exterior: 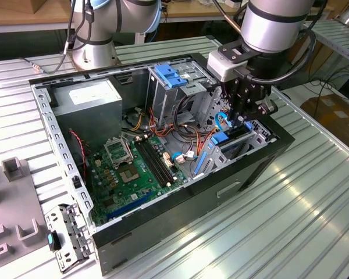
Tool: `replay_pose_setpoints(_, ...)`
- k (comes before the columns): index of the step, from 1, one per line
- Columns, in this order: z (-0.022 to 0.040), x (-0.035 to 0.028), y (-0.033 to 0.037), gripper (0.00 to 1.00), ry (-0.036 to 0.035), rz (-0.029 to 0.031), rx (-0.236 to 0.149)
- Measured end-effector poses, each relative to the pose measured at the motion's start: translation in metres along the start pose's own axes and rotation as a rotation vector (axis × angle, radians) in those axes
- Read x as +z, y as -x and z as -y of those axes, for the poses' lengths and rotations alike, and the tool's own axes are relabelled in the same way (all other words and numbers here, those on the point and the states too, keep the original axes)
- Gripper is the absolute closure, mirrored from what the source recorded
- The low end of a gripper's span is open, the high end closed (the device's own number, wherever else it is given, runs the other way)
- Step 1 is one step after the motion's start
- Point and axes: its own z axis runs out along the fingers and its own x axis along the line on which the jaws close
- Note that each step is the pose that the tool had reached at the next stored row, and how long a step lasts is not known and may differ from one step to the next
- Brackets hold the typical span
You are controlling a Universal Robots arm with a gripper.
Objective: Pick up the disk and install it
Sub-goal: 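Insert the second disk wire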
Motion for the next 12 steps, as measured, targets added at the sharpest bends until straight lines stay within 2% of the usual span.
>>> replay_pose_setpoints(1,0.0000,-0.0001,0.0000,0.78,0.0000,-0.0003,0.000)
replay_pose_setpoints(3,0.0000,-0.0002,0.0000,0.89,0.0000,-0.0003,0.000)
replay_pose_setpoints(12,0.0002,-0.0009,0.0000,0.89,0.0000,-0.0003,0.000)
